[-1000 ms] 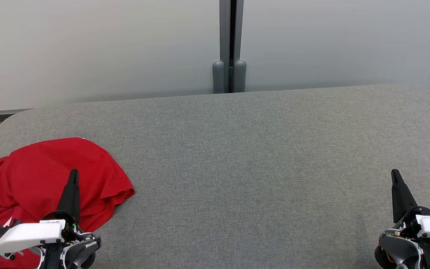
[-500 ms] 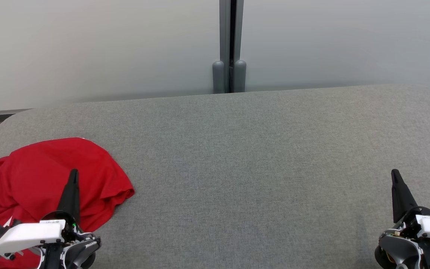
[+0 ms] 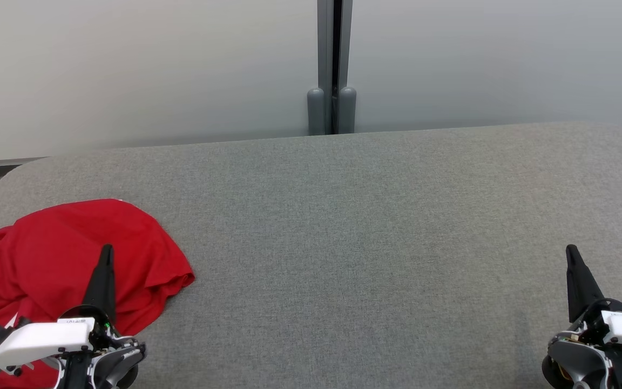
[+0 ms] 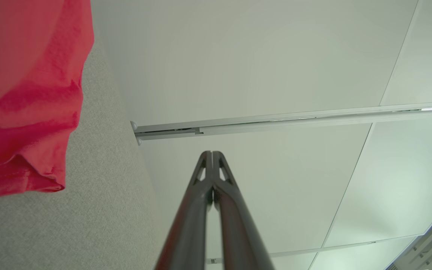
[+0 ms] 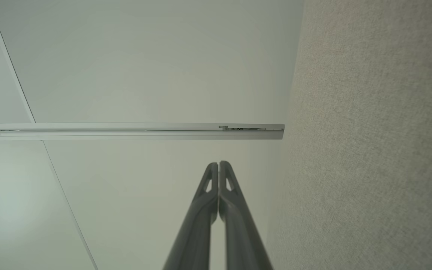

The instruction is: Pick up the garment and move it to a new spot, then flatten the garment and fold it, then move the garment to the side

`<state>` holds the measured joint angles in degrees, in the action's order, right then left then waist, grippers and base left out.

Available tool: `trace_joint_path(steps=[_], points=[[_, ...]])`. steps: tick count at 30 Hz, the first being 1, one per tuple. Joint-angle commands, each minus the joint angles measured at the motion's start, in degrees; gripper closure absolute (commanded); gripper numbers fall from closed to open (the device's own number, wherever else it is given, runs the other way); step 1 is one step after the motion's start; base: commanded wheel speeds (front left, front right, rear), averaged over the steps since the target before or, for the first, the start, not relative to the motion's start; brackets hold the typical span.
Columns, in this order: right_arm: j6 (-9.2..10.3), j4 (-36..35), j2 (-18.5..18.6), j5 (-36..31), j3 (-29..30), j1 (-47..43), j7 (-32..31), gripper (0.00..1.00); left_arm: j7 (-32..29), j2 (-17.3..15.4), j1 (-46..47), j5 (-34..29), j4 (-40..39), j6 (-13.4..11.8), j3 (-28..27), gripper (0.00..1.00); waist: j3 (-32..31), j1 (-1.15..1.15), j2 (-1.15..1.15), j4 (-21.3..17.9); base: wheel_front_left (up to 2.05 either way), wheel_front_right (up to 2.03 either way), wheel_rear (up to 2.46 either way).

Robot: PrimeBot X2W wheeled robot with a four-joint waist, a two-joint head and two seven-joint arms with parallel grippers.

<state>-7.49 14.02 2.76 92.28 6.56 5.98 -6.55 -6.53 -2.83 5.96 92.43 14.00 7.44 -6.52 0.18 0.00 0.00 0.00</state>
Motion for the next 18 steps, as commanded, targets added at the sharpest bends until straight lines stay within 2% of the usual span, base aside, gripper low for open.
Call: trace_joint_path(steps=[1,11,12,18], points=[[0.0,0.0,0.3,0.2,0.0,0.6,-0.1,1.0,-0.1,-0.2,0.7,-0.1,0.1,0.2,-0.1,1.0,0.0,0.0,0.0,0.0,0.0,0.0,0.0],[0.0,0.0,0.3,0.2,0.0,0.6,-0.1,1.0,-0.1,-0.2,0.7,-0.1,0.1,0.2,-0.1,1.0,0.0,0.0,0.0,0.0,0.0,0.0,0.0],[0.0,0.2,-0.1,0.0,0.0,-0.1,0.0,0.0,0.0,0.1,-0.1,0.0,0.2,0.0,0.0,0.0,0.0,0.0,0.0,0.0,0.0,0.0,0.0],[0.01,0.4,-0.4,-1.4,-0.4,-1.5,1.4,0.0,1.4,0.5,-1.8,-0.4,0.7,0.0,0.4,0.0,0.1,0.0,0.0,0.0,0.0,0.0,0.0]])
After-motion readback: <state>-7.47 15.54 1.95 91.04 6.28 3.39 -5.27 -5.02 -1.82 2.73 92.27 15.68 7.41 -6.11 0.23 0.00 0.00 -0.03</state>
